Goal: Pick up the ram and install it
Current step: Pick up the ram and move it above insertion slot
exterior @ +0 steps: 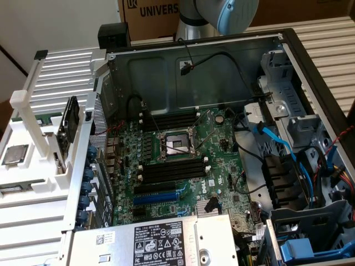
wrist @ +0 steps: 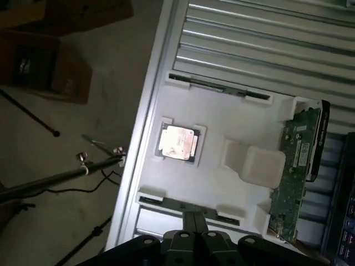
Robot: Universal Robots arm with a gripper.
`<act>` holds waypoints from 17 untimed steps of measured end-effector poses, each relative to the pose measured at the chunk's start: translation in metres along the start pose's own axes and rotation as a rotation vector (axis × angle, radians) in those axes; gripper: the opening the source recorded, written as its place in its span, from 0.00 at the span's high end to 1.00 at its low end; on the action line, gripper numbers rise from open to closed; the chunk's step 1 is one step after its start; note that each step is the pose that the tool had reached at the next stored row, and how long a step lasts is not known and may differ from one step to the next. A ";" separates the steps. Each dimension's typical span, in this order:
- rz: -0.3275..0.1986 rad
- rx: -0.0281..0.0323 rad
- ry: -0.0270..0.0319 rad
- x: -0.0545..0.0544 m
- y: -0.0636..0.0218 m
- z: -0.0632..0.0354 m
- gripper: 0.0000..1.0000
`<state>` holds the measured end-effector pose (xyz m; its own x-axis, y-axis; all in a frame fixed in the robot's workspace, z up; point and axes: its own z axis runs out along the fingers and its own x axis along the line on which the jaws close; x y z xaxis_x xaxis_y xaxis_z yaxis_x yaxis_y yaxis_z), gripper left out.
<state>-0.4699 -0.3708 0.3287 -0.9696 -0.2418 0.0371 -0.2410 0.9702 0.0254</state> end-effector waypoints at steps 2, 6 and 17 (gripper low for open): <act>-0.038 0.0016 0.0005 0.000 0.0000 0.0007 0.90; -0.112 0.0045 0.0016 0.000 -0.0001 0.0022 0.90; -0.347 0.0146 0.0023 0.000 -0.0002 0.0067 0.90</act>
<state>-0.4700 -0.3709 0.3220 -0.8297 -0.5574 0.0310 -0.5569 0.8303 0.0227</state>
